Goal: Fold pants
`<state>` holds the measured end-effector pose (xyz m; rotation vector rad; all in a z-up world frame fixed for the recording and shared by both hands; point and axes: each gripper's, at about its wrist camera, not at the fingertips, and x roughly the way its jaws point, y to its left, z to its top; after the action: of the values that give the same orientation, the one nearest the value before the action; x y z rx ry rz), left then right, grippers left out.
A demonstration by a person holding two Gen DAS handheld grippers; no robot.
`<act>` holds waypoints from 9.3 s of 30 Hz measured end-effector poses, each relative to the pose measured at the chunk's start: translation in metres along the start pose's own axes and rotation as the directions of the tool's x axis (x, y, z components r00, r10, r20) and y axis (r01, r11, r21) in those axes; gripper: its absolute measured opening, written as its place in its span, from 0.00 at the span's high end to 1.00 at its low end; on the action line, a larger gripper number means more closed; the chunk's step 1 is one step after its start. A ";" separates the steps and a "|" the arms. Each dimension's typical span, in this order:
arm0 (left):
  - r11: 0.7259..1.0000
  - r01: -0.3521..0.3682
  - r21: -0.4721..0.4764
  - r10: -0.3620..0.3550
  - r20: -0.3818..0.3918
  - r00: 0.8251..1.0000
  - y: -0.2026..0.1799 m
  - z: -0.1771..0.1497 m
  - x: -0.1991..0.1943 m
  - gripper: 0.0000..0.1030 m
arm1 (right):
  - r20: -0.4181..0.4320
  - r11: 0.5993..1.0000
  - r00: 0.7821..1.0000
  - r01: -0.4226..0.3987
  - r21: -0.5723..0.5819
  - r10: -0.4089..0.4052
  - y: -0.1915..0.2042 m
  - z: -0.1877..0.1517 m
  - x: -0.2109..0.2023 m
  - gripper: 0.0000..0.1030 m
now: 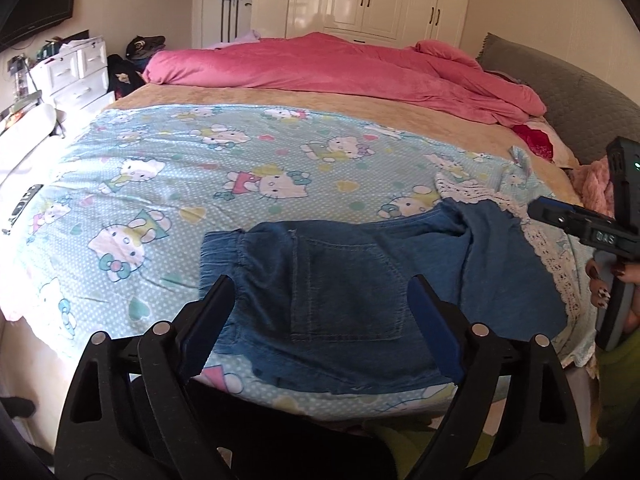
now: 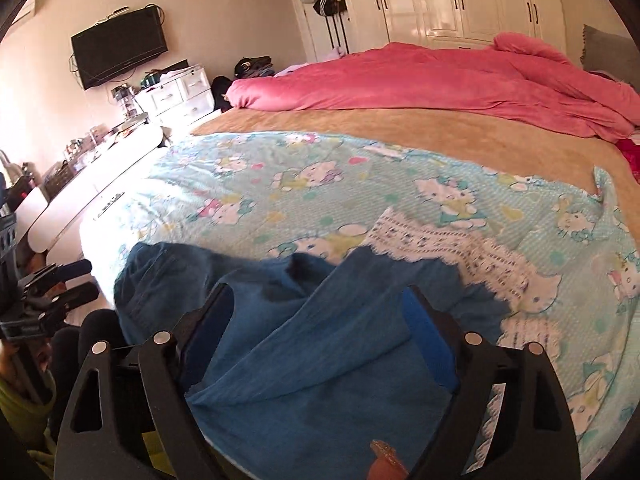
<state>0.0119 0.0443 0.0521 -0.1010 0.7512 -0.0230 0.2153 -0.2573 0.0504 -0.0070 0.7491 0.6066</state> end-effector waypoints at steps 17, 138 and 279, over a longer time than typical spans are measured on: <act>0.966 0.256 0.046 -0.246 -0.158 0.956 -0.100 0.022 0.084 0.20 | -0.189 0.991 0.981 0.072 0.112 -0.050 -0.077 0.049 0.069 0.17; 0.871 0.373 0.320 -0.284 -0.291 0.914 -0.109 -0.065 0.048 0.90 | -0.154 0.976 0.964 0.209 -0.069 -0.217 -0.071 -0.122 -0.119 0.72; 0.999 0.011 0.053 -0.004 -0.134 0.991 -0.037 -0.001 0.079 0.09 | -0.111 0.978 0.973 0.197 -0.065 -0.203 -0.052 -0.104 -0.065 0.28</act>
<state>0.0696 0.0029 0.0009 -0.0513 0.8839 -0.0575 0.1398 -0.3565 0.0043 -0.1667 0.8344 0.4360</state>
